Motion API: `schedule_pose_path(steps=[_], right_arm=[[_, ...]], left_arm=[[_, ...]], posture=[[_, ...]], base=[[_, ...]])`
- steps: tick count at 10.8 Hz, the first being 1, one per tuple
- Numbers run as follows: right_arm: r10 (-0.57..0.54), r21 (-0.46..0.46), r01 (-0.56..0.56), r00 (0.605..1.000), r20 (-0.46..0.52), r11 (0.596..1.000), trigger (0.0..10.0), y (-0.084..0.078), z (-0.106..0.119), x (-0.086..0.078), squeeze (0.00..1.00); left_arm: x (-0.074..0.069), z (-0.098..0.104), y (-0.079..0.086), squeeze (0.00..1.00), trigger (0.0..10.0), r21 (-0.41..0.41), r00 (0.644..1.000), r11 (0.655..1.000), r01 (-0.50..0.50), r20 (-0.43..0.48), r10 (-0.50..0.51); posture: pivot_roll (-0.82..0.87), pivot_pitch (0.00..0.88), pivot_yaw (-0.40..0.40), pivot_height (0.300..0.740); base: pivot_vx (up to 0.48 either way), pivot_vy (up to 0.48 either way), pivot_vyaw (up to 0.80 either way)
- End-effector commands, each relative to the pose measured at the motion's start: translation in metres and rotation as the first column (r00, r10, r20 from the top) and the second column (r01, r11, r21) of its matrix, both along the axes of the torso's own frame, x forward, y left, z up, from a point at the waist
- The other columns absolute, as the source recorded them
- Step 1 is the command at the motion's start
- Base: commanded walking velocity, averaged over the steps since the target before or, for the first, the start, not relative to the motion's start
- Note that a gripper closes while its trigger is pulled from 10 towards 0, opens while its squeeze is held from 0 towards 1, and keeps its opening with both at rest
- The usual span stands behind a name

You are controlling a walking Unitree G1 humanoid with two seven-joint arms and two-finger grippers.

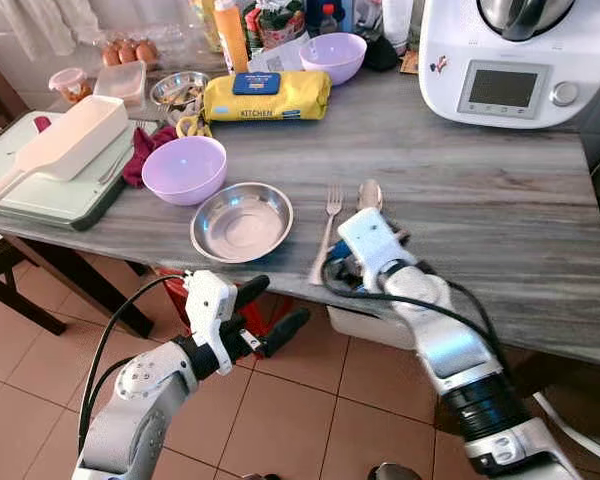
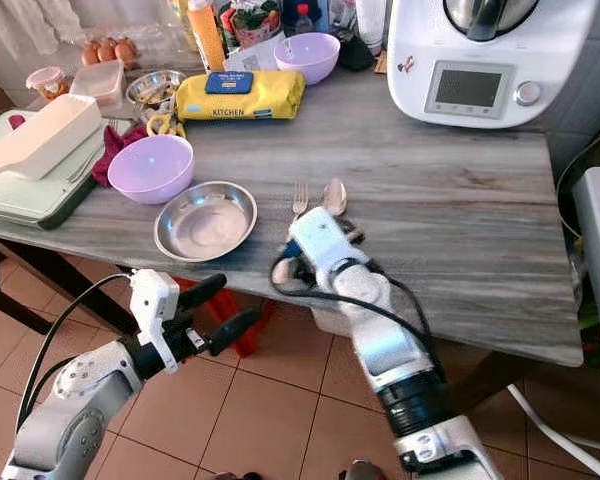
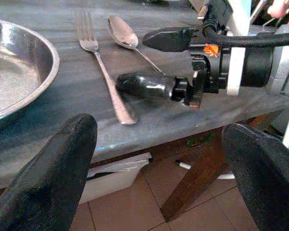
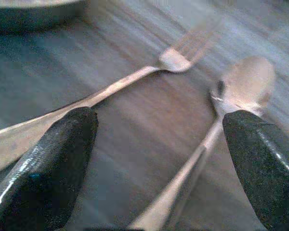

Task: Setting the table

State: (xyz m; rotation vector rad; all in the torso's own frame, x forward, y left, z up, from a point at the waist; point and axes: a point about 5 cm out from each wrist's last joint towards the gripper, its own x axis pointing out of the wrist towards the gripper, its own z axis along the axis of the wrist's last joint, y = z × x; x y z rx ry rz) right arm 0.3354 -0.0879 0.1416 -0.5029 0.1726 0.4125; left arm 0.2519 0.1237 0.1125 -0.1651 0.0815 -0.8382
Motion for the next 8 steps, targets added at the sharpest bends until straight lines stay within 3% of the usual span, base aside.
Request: schedule_pose_path(steps=[1,5,8], right_arm=[[0.031,0.010,-0.031,0.999,-0.007,0.999,10.0,0.008,0.000,0.001,0.00],[0.027,-0.014,-0.027,0.999,0.023,1.000,10.0,0.003,0.007,-0.002,0.00],[-0.053,-0.052,0.058,0.994,0.097,0.997,10.0,-0.023,0.020,-0.003,0.00]], left_arm=[[0.000,0.001,0.002,0.00,10.0,0.017,1.000,1.000,-0.002,0.003,0.002],[0.000,0.000,0.001,0.00,10.0,0.018,1.000,1.000,-0.003,0.003,0.003],[0.001,0.000,0.001,0.00,10.0,0.017,1.000,1.000,-0.003,0.006,0.003]], posture=[[-0.09,0.139,0.129,0.740],[-0.09,0.138,0.130,0.740],[-0.10,0.137,0.135,0.740]], base=[[0.000,0.000,0.00],[0.000,0.000,0.00],[0.000,0.000,0.00]])
